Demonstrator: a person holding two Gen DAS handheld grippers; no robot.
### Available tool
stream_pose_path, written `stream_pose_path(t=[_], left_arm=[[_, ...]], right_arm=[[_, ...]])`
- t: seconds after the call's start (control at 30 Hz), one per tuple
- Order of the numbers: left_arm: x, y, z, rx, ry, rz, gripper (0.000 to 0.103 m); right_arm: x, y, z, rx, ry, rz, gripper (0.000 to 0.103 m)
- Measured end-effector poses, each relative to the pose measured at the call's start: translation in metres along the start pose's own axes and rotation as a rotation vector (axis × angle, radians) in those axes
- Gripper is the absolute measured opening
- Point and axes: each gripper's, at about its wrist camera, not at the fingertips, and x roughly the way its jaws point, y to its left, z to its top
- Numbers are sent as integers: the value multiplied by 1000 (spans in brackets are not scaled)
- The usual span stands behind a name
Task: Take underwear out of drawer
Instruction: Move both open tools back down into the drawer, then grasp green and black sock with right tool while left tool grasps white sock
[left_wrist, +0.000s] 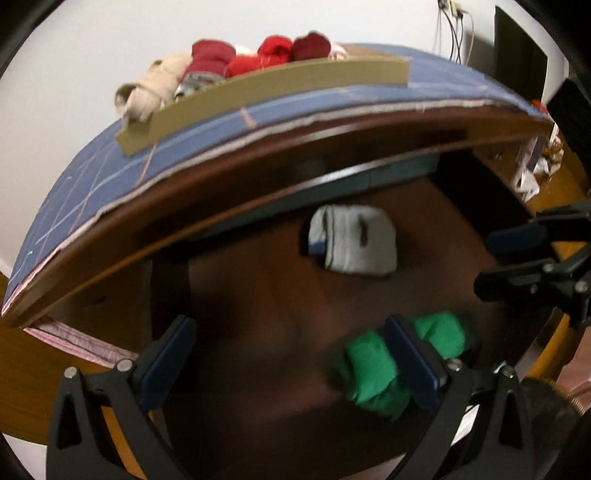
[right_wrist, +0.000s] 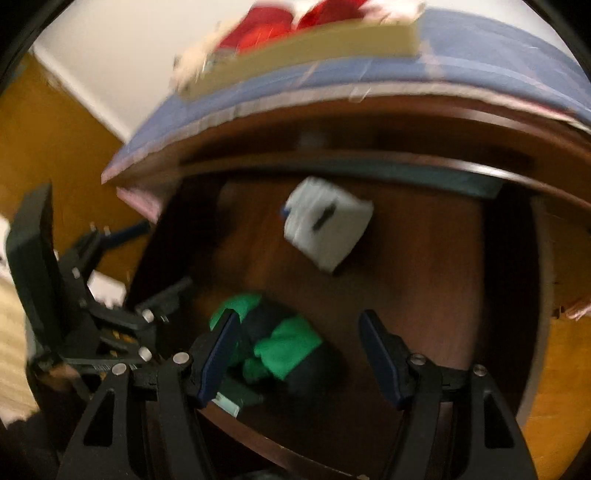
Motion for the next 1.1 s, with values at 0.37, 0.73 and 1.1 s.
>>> stream_pose_path(t=[0.37, 0.73, 1.1], left_arm=[[9, 35, -12, -29, 95, -24, 103], [26, 42, -2, -49, 118, -89, 103], [48, 8, 30, 66, 108, -148, 103]], right_arm=[[83, 44, 7, -244, 302, -22, 57], [97, 36, 3, -211, 402, 74, 39], [44, -29, -9, -72, 241, -122, 29]])
